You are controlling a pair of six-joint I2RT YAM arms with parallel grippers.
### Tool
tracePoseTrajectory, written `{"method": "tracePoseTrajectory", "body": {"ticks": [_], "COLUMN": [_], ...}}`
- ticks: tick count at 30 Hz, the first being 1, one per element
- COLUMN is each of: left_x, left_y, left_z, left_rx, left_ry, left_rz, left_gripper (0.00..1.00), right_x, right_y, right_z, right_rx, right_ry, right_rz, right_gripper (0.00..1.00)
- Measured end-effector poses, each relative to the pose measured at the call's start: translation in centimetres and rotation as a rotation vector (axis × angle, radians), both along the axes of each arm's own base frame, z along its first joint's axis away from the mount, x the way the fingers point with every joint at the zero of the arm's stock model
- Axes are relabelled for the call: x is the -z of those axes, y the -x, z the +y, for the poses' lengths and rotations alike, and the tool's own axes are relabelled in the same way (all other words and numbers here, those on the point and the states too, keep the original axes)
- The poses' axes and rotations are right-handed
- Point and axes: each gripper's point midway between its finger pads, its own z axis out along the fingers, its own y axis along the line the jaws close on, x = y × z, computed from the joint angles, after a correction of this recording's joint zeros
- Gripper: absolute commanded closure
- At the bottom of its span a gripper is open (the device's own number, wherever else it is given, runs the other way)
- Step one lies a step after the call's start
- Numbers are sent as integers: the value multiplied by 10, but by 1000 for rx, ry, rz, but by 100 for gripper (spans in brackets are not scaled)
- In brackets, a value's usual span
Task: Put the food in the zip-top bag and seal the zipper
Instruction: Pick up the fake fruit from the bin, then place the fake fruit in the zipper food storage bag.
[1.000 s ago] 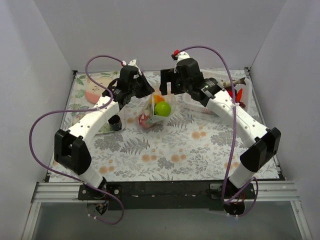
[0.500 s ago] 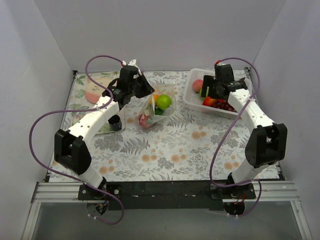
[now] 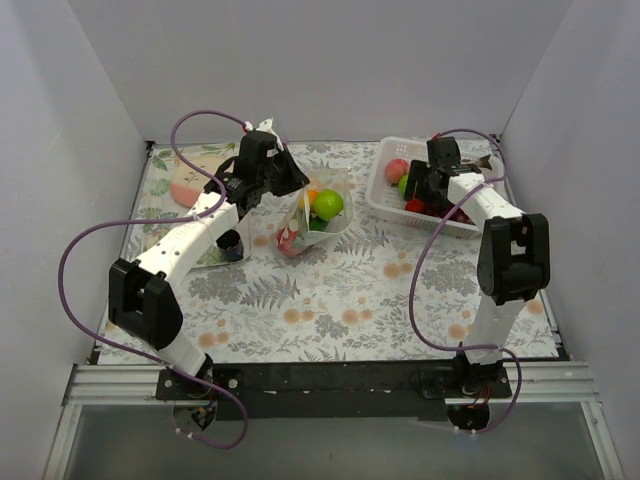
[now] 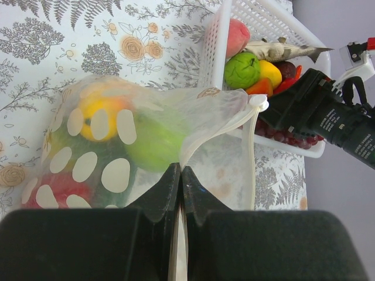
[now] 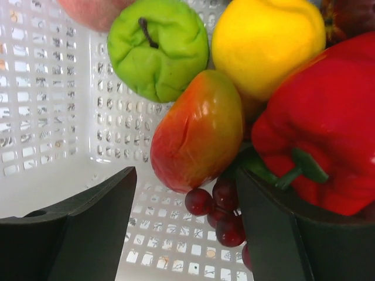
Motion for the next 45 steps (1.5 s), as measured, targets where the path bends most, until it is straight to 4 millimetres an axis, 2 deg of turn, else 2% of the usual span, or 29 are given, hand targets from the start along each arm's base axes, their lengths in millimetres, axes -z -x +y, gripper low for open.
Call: {"method": "tracePoseTrajectory", "body": {"ticks": [5, 13, 16, 17, 19, 20, 23, 27, 32, 39, 42, 45], "left_x": [0, -2, -2, -2, -2, -1, -1, -1, -1, -2, -2, -2], "left_y": [0, -1, -1, -1, -1, -1, -1, -1, -1, -1, -1, -1], "left_z": [1, 2, 2, 2, 2, 2, 2, 2, 2, 2, 1, 1], "left_rx": [-1, -3, -3, -3, -3, -3, -3, -3, -3, -4, -5, -6], "left_ry": [0, -2, -2, -2, -2, -2, -2, -2, -1, 3, 5, 7], "left_rz": [0, -3, -2, -2, -2, -2, -1, -1, -1, 1, 2, 1], "left_gripper": [100, 100, 100, 100, 100, 100, 100, 100, 100, 100, 100, 100], "right_x": [-1, 24, 25, 25, 24, 22, 15, -12, -68, -128, -156, -191], "right_y": [-16, -21, -22, -22, -23, -24, -25, -25, -29, -15, -2, 21], "right_z": [-5, -8, -8, -8, -8, -8, -4, 5, 16, 38, 60, 99], "right_rx": [34, 52, 52, 54, 55, 56, 45, 21, -5, -57, -97, -176], "right_ry": [3, 24, 25, 26, 24, 22, 2, -42, -99, -165, -203, -256], "right_rz": [-25, 11, 9, 9, 7, 5, -7, -53, -169, -282, -334, -405], "right_gripper": [26, 29, 43, 54, 65, 74, 82, 84, 84, 86, 86, 86]}}
